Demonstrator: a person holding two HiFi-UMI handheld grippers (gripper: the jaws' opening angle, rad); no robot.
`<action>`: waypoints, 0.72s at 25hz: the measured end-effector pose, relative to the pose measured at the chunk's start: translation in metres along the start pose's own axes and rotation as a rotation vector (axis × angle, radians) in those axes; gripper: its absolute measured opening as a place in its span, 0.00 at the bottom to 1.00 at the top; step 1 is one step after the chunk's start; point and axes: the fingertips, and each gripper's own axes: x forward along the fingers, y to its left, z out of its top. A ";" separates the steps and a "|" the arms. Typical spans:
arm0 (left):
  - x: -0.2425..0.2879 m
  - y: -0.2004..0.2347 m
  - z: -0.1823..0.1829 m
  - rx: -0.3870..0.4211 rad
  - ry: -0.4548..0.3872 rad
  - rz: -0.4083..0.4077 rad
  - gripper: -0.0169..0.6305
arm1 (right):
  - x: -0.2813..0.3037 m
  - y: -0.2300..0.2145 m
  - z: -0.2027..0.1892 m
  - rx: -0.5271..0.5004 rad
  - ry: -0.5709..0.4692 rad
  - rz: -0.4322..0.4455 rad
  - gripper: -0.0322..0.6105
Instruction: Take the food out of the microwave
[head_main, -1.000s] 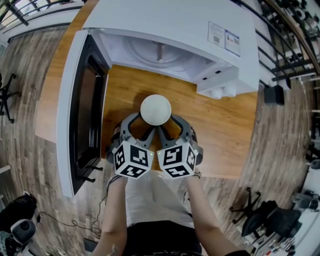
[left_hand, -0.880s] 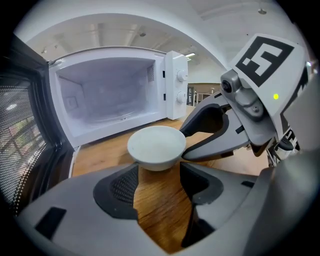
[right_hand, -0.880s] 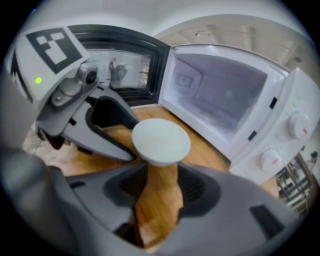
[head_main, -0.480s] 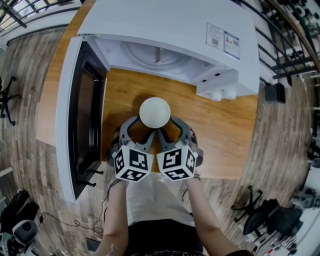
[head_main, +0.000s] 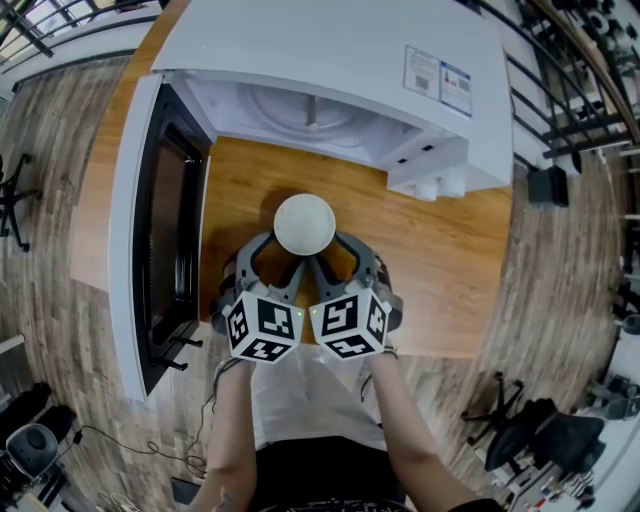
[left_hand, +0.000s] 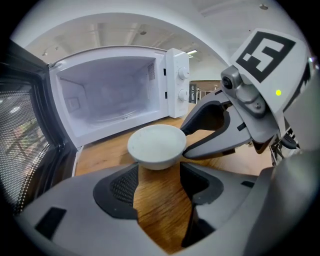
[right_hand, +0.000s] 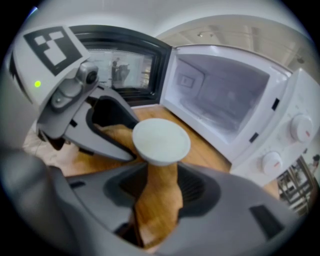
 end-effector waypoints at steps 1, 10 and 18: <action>-0.001 -0.001 -0.002 0.006 0.003 0.007 0.47 | -0.001 0.000 0.000 0.002 -0.004 0.003 0.37; -0.028 0.005 -0.005 -0.025 -0.048 0.049 0.46 | -0.031 -0.013 0.009 0.099 -0.101 -0.021 0.29; -0.058 0.018 0.028 -0.086 -0.183 0.122 0.09 | -0.073 -0.031 0.035 0.325 -0.277 -0.015 0.11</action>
